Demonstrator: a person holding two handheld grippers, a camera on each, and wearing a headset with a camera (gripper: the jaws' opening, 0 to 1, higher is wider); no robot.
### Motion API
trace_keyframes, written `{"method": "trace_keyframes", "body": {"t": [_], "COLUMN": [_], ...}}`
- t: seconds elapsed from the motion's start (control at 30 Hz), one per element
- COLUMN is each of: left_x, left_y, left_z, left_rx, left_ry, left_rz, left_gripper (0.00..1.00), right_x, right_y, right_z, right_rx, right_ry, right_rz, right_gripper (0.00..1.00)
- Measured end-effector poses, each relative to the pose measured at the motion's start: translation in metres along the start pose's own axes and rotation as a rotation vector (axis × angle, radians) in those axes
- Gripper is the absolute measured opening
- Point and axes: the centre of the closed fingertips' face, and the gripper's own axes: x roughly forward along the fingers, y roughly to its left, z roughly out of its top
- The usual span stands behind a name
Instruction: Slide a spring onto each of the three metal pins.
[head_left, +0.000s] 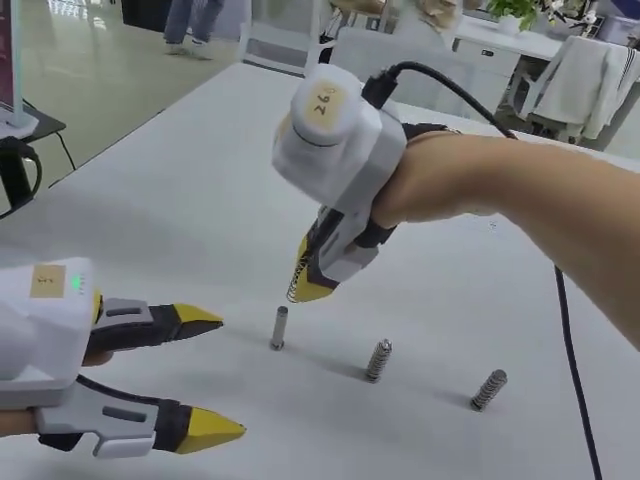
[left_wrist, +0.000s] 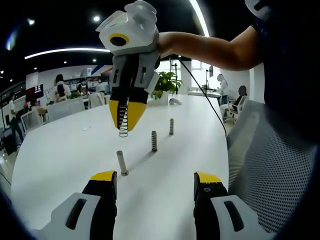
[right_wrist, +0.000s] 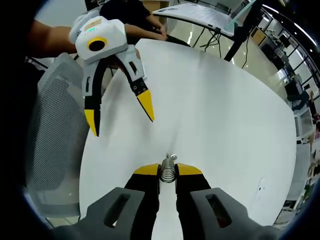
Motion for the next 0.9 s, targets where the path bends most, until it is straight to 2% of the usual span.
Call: {"method": "trace_keyframes", "body": {"t": [0.3, 0.9], "left_x": [0.000, -0.001], "left_y": [-0.001, 0.001], "left_z": [-0.001, -0.001], "left_rx": [-0.002, -0.011], "left_ry": [0.000, -0.003], "left_rz": [0.003, 0.009], "left_gripper": [0.57, 0.55], "right_x": [0.016, 0.029], "right_y": [-0.009, -0.007], "right_z": [-0.004, -0.011], "right_rx": [-0.006, 0.005], "right_ry": [0.032, 0.048], "right_rz": [-0.001, 0.024], "right_gripper": [0.09, 0.09]}}
